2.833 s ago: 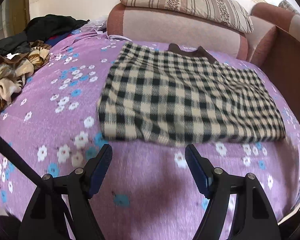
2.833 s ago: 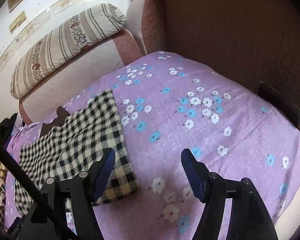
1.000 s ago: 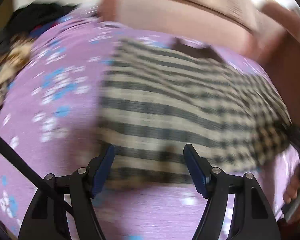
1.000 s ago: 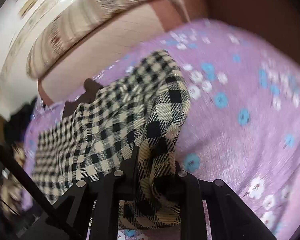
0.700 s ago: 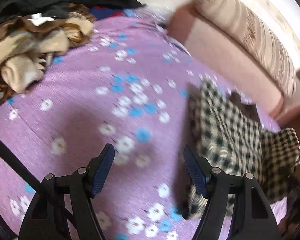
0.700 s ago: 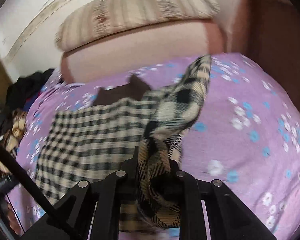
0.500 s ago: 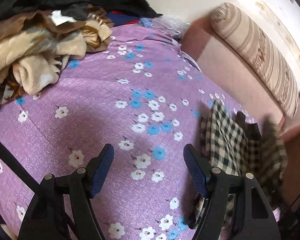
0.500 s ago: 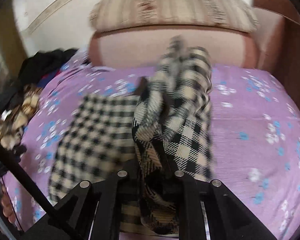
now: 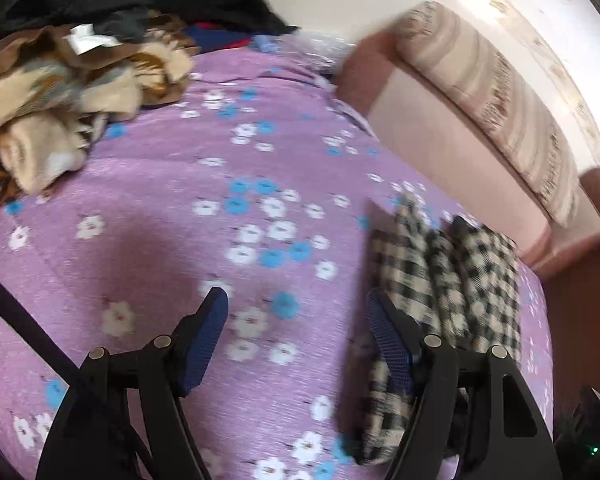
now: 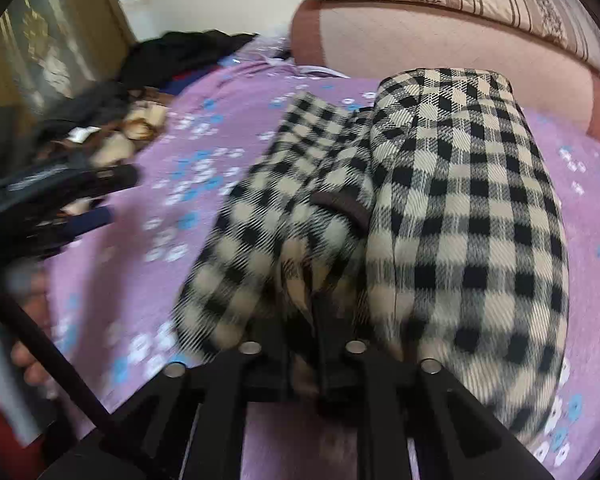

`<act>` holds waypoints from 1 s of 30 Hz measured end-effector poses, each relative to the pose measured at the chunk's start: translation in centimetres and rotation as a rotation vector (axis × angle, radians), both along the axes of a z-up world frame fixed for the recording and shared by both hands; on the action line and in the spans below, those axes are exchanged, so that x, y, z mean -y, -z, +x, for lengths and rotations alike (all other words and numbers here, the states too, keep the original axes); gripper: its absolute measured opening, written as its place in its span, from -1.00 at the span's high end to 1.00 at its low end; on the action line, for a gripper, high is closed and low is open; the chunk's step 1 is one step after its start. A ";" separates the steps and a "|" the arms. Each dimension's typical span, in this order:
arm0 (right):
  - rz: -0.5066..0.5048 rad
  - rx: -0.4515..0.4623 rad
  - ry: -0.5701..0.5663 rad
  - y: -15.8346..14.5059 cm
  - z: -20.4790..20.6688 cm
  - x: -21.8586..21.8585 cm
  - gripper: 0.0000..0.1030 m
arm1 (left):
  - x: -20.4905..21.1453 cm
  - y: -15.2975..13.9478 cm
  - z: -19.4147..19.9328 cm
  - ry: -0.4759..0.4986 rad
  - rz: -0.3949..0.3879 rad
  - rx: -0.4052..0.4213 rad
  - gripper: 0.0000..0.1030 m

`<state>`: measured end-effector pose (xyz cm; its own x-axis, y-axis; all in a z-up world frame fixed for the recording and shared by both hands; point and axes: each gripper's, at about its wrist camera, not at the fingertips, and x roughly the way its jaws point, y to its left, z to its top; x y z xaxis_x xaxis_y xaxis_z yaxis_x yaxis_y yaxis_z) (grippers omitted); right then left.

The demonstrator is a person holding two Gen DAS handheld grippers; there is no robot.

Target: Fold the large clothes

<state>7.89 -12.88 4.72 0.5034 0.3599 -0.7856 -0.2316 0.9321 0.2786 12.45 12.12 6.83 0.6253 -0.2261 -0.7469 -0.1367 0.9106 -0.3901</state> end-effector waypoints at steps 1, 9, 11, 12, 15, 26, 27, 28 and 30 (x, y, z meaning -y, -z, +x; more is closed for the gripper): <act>0.034 -0.007 -0.026 -0.3 -0.8 0.6 0.31 | 0.9 -0.3 -0.2 0.031 -0.001 0.011 -0.38; 0.115 0.003 0.067 -2.6 -4.3 9.3 0.04 | 9.4 -0.4 0.9 0.288 -0.082 -0.024 -0.50; 0.118 0.003 0.159 -2.2 -3.7 11.8 0.03 | 12.8 0.4 1.8 0.357 -0.020 -0.057 -0.50; 0.143 -0.004 0.212 -1.8 -3.5 13.4 0.03 | 14.2 0.6 1.8 0.385 0.001 -0.059 -0.50; 0.221 -0.045 0.311 -0.6 -2.7 16.7 0.03 | 17.4 0.6 1.6 0.475 0.023 -0.047 -0.50; 0.205 -0.054 0.354 -0.5 -1.0 18.8 0.03 | 17.7 -0.5 1.9 0.432 0.092 -0.082 0.82; 0.198 -0.045 0.348 -0.8 -0.9 18.6 0.03 | 17.1 -1.1 1.8 0.426 0.109 -0.068 0.82; 0.194 -0.040 0.342 -0.9 -0.8 18.5 0.03 | 16.2 -1.9 1.5 0.411 0.136 -0.052 0.83; 0.190 -0.029 0.330 -1.2 -0.6 18.0 0.03 | 14.1 -2.6 1.1 0.371 0.161 -0.047 0.83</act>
<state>7.31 -30.88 5.94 0.5948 0.3228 -0.7362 0.0831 0.8862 0.4557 13.59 -1.98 9.39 0.4878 -0.3074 -0.8171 0.1979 0.9505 -0.2394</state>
